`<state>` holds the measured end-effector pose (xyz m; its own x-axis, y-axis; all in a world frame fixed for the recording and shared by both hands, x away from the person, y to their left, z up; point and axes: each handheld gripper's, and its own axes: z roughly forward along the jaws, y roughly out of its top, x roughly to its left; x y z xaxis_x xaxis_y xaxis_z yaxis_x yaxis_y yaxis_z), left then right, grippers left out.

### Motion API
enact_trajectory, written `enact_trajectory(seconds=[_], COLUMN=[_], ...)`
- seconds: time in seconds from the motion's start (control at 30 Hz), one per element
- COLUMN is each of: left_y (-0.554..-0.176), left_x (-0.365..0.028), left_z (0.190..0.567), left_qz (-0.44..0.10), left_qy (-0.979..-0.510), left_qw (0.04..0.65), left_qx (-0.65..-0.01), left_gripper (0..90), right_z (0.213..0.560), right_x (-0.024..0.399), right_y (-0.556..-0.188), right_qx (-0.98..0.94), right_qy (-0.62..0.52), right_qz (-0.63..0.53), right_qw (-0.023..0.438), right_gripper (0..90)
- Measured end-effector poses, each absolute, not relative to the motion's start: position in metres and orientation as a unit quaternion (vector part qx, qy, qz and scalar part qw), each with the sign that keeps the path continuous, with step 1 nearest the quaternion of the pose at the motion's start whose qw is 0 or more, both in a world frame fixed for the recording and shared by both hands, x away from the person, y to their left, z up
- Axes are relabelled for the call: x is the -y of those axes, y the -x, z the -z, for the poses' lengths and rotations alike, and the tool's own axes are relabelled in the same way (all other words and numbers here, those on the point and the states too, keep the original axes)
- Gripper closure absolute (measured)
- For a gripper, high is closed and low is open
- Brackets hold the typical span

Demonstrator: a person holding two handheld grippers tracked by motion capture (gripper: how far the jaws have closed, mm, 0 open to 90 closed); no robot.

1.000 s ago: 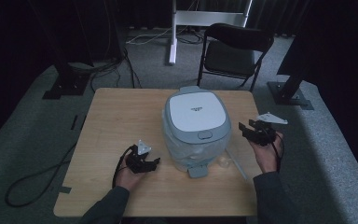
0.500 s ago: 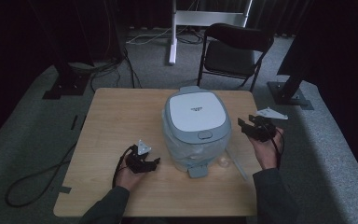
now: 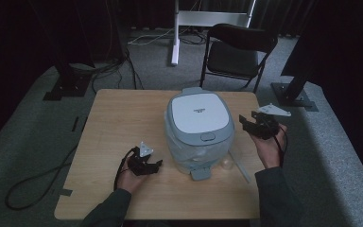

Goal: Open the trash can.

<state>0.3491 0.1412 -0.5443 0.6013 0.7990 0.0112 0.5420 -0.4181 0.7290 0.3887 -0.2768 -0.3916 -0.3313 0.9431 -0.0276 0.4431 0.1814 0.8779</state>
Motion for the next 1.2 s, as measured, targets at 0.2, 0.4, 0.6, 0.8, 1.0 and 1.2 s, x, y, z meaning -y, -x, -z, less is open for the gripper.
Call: enact_trajectory(seconds=[0.2,0.4,0.6,0.8,1.0,1.2], left_y=[-0.349,-0.349,-0.349,-0.349,-0.349,-0.349], left_x=[-0.141,-0.141,-0.141,-0.141,-0.141,-0.141], left_z=[0.544,0.544,0.544,0.544,0.544,0.544], left_qz=[-0.182,-0.182,-0.182,-0.182,-0.182,-0.182], left_qy=[-0.822,-0.822,-0.822,-0.822,-0.822,-0.822], left_qw=[0.354,0.354,0.354,0.354,0.354,0.354], left_qx=[-0.408,-0.408,-0.407,-0.407,-0.407,-0.407], left_gripper=[32.9,32.9,32.9,32.9,32.9,32.9], right_z=[0.384,0.377,0.37,0.363,0.353,0.345], right_x=[0.276,0.274,0.271,0.266,0.263,0.259], right_y=[-0.389,-0.387,-0.384,-0.382,-0.377,-0.369], right_qx=[-0.705,-0.706,-0.705,-0.704,-0.698,-0.699], right_qy=[-0.488,-0.484,-0.484,-0.482,-0.483,-0.472], right_qz=[-0.411,-0.411,-0.409,-0.411,-0.413,-0.417], right_qw=[0.309,0.313,0.318,0.32,0.328,0.339], right_gripper=[43.0,42.9,43.1,43.1,43.1,43.1])
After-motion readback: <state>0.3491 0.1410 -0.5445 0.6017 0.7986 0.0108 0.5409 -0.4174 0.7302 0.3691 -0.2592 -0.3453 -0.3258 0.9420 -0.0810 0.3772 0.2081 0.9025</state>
